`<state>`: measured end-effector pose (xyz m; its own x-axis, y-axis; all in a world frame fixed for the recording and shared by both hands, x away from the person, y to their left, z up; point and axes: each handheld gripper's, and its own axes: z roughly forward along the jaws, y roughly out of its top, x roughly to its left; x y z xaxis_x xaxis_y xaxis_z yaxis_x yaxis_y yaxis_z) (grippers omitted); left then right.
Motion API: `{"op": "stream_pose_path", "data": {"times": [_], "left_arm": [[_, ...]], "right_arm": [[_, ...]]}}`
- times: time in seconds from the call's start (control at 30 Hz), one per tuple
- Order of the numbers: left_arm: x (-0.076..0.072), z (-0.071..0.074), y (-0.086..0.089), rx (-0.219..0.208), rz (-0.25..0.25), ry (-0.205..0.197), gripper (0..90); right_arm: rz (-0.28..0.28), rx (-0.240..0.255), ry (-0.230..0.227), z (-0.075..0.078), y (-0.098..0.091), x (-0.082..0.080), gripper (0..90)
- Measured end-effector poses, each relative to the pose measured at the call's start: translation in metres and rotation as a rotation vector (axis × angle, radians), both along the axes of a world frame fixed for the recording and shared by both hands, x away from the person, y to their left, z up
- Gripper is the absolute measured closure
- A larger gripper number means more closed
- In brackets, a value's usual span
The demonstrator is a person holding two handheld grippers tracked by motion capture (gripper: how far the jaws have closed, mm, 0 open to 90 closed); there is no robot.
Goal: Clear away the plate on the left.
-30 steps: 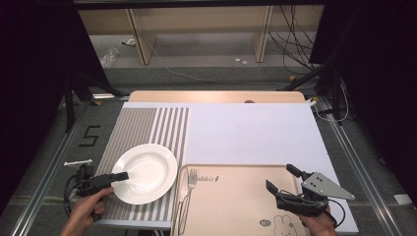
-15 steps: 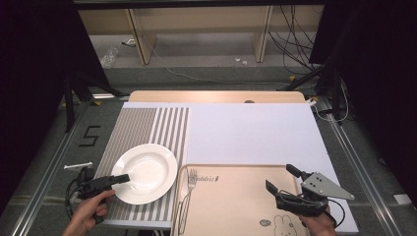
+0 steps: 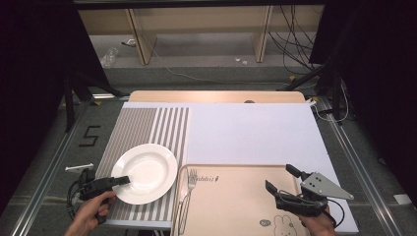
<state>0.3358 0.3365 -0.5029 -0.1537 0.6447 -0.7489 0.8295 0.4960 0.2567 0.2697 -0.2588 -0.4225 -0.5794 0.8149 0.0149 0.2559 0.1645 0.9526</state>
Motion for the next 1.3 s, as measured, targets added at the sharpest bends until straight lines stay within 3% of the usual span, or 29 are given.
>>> {"op": "stream_pose_path", "data": {"times": [0.27, 0.53, 0.77, 0.83, 1.0, 1.13, 1.3], "left_arm": [[-0.0002, -0.0033, 0.0012, -0.022, 0.014, 0.009, 76.3], [-0.0015, -0.0044, 0.0034, -0.069, 0.023, -0.014, 79.2], [-0.0026, -0.0022, 0.0027, -0.083, 0.04, -0.037, 81.3], [-0.003, -0.0001, 0.0019, -0.069, 0.036, -0.048, 81.6], [-0.0029, -0.003, 0.0026, -0.096, 0.035, -0.031, 81.5], [-0.0033, -0.001, 0.0025, -0.093, 0.033, -0.048, 81.4], [-0.0031, -0.0016, 0.0032, -0.138, 0.039, -0.051, 81.5]], "right_arm": [[-0.003, 0.003, 0.002, -0.0002, 0.0001, 0.0005, 16.3], [-0.003, 0.006, 0.003, -0.0004, 0.0, 0.0007, 16.3], [-0.004, 0.004, 0.001, 0.0001, -0.0005, 0.0004, 16.4], [-0.003, 0.004, 0.003, -0.0002, -0.0005, 0.0007, 16.4], [-0.002, 0.002, 0.002, 0.0001, -0.0003, 0.0006, 16.4], [-0.001, 0.002, -0.004, 0.0004, -0.0006, 0.0005, 16.4], [0.001, 0.003, -0.004, 0.0004, -0.0004, 0.0002, 16.4]]}}
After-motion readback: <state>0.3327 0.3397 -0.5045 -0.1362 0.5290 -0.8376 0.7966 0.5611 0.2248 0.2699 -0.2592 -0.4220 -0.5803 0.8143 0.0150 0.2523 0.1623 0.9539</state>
